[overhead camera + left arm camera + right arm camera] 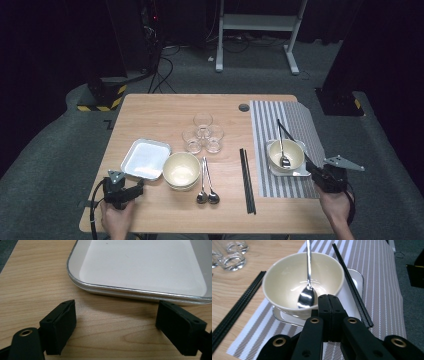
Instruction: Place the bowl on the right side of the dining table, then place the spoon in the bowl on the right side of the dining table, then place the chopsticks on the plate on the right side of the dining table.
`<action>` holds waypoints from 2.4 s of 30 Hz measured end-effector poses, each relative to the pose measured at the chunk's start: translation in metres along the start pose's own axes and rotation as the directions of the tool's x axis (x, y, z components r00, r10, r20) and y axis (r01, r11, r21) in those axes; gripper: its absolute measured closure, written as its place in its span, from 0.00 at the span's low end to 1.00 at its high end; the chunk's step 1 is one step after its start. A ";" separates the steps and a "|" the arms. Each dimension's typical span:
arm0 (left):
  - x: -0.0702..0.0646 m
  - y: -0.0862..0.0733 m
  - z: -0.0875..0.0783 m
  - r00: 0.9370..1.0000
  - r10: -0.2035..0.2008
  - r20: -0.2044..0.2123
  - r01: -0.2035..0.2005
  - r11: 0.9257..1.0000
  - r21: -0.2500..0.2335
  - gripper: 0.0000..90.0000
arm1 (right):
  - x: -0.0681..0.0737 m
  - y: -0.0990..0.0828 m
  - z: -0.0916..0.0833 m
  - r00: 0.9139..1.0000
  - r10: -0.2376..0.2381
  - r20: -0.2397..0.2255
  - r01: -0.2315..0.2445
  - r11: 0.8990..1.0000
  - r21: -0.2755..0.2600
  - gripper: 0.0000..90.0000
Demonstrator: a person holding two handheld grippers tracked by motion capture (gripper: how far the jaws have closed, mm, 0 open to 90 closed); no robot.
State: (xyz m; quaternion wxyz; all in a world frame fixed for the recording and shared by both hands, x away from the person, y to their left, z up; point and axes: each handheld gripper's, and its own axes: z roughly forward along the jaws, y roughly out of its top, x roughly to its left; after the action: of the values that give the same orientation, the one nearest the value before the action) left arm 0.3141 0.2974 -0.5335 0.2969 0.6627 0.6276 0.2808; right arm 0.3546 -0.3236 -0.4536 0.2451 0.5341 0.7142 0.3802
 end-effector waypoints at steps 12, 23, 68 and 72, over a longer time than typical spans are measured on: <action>0.000 0.000 0.000 1.000 0.004 0.004 -0.004 1.000 0.000 0.19 | 0.018 0.006 0.011 1.000 0.008 -0.018 -0.008 1.000 0.013 1.00; 0.000 0.000 0.000 1.000 0.002 0.007 -0.002 1.000 -0.001 0.19 | 0.035 0.031 0.026 1.000 0.007 -0.019 -0.007 1.000 0.002 1.00; 0.000 0.000 0.000 1.000 0.003 0.005 -0.003 1.000 -0.002 0.19 | 0.018 0.084 0.084 0.997 0.005 0.074 -0.011 0.997 0.083 1.00; 0.000 0.000 0.000 1.000 0.003 0.004 -0.003 1.000 -0.001 0.19 | 0.016 0.086 0.084 0.997 0.013 0.074 -0.018 0.997 0.079 1.00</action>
State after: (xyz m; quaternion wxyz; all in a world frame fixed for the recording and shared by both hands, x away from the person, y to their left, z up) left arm 0.3143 0.2972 -0.5334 0.2983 0.6640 0.6258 0.2801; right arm 0.4629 -0.2731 -0.4326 0.2468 0.5626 0.7152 0.3334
